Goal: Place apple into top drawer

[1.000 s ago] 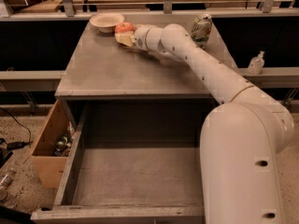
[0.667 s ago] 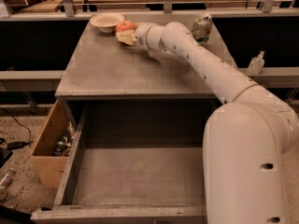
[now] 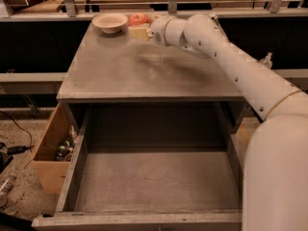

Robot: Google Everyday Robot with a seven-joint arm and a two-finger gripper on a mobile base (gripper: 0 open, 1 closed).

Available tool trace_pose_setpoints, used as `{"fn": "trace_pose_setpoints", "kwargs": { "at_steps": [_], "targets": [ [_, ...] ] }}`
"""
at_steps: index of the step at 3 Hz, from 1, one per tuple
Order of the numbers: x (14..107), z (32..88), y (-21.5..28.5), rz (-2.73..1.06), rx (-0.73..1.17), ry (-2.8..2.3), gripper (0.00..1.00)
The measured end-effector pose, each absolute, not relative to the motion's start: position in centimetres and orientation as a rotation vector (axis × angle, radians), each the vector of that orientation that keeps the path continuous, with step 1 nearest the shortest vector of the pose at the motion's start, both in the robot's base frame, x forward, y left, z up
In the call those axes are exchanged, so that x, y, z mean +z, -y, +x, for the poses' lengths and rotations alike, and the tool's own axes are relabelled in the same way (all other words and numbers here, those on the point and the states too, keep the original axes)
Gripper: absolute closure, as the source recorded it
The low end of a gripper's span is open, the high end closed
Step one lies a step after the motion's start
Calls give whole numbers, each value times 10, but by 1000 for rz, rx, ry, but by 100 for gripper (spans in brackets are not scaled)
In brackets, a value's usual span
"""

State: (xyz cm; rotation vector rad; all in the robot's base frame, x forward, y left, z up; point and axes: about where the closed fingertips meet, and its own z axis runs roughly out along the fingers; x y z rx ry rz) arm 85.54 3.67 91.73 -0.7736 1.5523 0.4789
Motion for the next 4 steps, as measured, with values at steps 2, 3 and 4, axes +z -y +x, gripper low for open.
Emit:
{"fn": "trace_pose_setpoints", "kwargs": {
  "at_steps": [2, 3, 4],
  "targets": [
    [921, 751, -2, -767, 563, -1501, 100],
    [904, 693, 11, -754, 593, -1519, 100],
    [879, 637, 37, -726, 599, -1552, 100]
  ]
}}
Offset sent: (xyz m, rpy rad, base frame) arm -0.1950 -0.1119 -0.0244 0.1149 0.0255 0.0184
